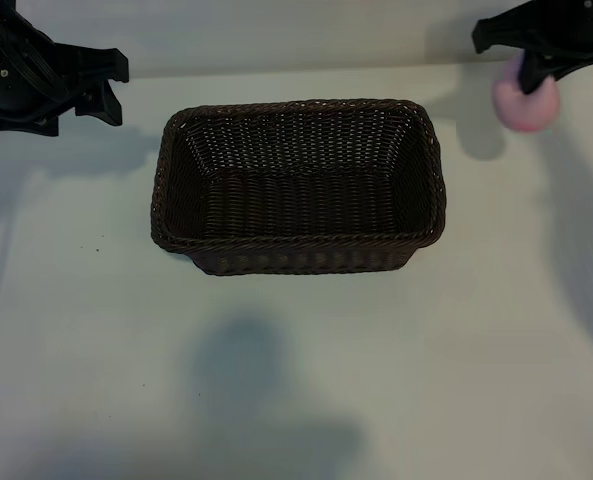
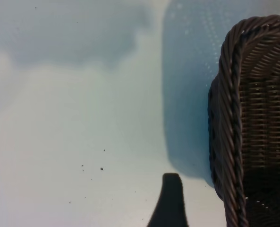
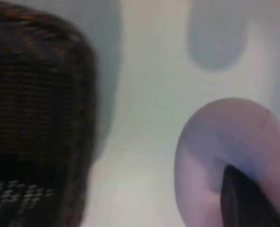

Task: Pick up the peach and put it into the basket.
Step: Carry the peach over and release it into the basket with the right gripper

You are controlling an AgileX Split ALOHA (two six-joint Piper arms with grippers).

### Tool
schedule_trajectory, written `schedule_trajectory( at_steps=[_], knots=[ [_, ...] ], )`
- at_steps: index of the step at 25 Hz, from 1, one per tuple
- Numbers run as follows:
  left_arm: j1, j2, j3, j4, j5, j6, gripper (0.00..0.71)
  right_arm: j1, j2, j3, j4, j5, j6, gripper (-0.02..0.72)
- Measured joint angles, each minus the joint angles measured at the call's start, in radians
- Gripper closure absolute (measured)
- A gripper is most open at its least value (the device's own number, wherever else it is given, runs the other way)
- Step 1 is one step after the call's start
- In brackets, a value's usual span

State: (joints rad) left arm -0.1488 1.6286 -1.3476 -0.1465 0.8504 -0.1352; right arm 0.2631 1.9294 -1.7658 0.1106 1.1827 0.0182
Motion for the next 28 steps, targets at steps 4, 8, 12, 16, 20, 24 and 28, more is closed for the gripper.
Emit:
schedule_trajectory(
  at_steps=[4,8,12,16,20,24,28],
  knots=[
    [0.000,0.000,0.000,0.000,0.000,0.000,0.123,0.060,0.000,0.000,0.026,0.000,-0.006,0.656],
    [0.000,0.000,0.000,0.000,0.000,0.000,0.123,0.157,0.000,0.000,0.029,-0.022,-0.005,0.656],
    [0.000,0.000,0.000,0.000,0.000,0.002,0.123,0.266,0.000,0.000,0.034,-0.065,-0.003,0.656],
    [0.000,0.000,0.000,0.000,0.000,0.002,0.123,0.339,0.000,0.000,0.036,-0.114,-0.003,0.656],
    [0.000,0.000,0.000,-0.001,0.000,0.002,0.123,0.356,0.000,0.000,0.037,-0.157,-0.003,0.656],
    [0.000,0.000,0.000,-0.001,0.000,0.002,0.123,0.356,0.014,0.000,0.034,-0.196,-0.003,0.656],
    [0.000,0.000,0.000,-0.001,0.000,0.002,0.123,0.356,0.083,0.000,0.035,-0.203,-0.004,0.656]
  ],
)
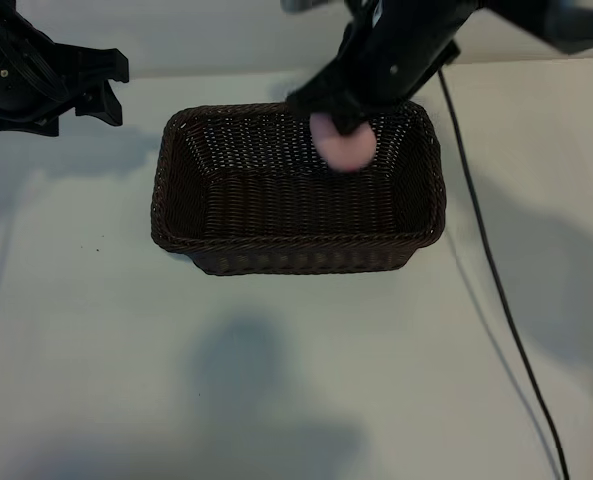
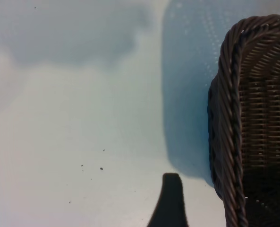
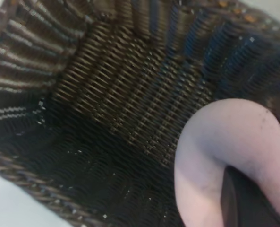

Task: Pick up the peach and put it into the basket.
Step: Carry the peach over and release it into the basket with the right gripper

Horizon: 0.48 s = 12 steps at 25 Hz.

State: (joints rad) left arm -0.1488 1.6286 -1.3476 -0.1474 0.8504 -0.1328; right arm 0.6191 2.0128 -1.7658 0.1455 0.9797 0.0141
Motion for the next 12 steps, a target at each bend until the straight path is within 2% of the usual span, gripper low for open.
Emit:
schedule_trajectory(
  at_steps=[9,12],
  knots=[
    [0.000,0.000,0.000,-0.001,0.000,0.000,0.123,0.000,0.144,0.000,0.001,0.000,0.000,0.647],
    [0.000,0.000,0.000,-0.001,0.000,0.000,0.123,0.000,0.148,0.000,0.001,0.002,0.000,0.609]
  ],
)
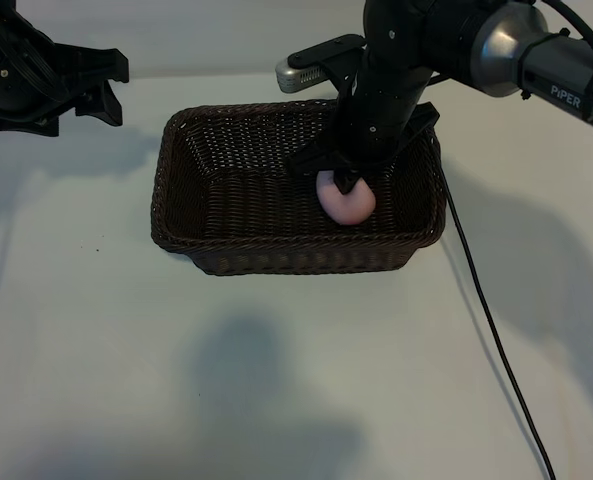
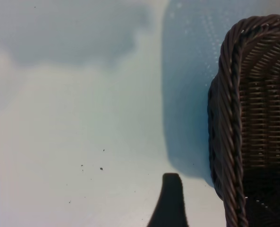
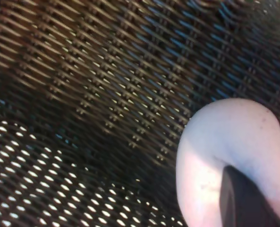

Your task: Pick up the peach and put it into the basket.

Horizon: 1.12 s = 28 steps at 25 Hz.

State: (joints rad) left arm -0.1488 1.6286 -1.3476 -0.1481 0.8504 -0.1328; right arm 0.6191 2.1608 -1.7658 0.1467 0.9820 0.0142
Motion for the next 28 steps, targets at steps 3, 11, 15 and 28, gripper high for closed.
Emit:
schedule_trajectory(
  at_steps=[3,11,15,28],
  knots=[
    [0.000,0.000,0.000,0.000,0.000,0.000,0.123,0.000,0.000,-0.011,-0.001,0.017,0.000,0.498],
    [0.000,0.000,0.000,0.000,0.000,-0.002,0.123,0.000,0.001,-0.123,-0.013,0.121,0.000,0.099],
    [0.000,0.000,0.000,0.000,0.000,-0.002,0.123,0.000,0.001,-0.160,-0.020,0.172,-0.002,0.091],
    [0.000,0.000,0.000,0.000,0.001,-0.002,0.123,-0.076,-0.027,-0.296,-0.191,0.239,0.021,0.118]
  ],
)
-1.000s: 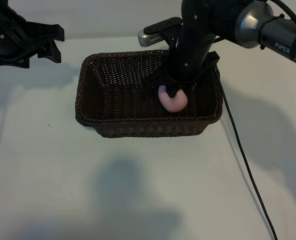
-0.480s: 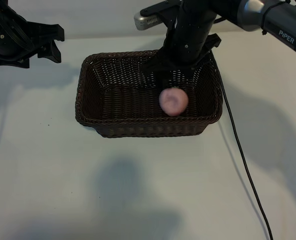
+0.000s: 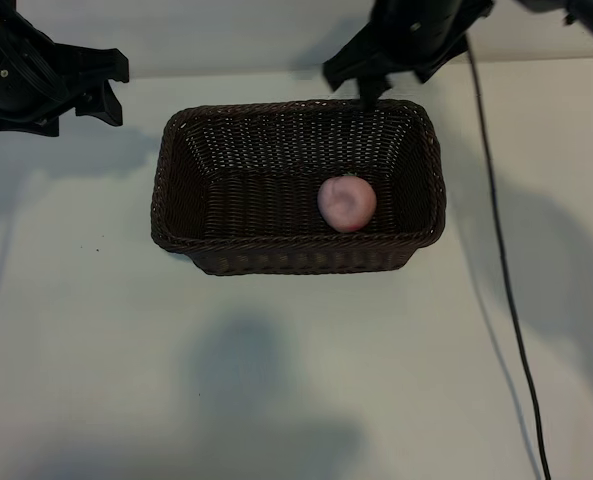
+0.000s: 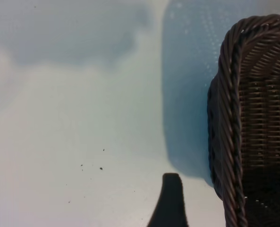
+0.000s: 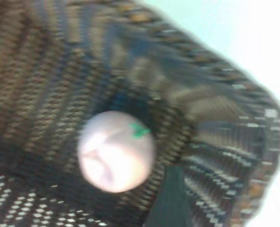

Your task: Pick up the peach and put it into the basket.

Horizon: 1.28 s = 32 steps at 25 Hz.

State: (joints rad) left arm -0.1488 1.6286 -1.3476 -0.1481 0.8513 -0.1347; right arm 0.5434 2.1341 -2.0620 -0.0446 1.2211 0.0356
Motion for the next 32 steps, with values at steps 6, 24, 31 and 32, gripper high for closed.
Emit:
schedule_trajectory(
  at_steps=[6,24,31,32],
  knots=[
    [0.000,0.000,0.000,0.000,0.005,0.000,0.123,-0.066,-0.032,0.000,0.031,0.002,0.000,0.118],
    [0.000,0.000,0.000,0.000,0.011,0.004,0.123,-0.103,-0.078,0.138,0.002,0.003,0.004,0.118],
    [0.000,0.000,0.000,0.000,0.011,0.004,0.123,-0.108,-0.078,0.140,0.004,0.003,0.004,0.119],
    [0.000,0.000,0.000,0.000,0.011,0.004,0.123,-0.108,-0.078,0.140,0.004,0.003,0.004,0.118]
  ],
)
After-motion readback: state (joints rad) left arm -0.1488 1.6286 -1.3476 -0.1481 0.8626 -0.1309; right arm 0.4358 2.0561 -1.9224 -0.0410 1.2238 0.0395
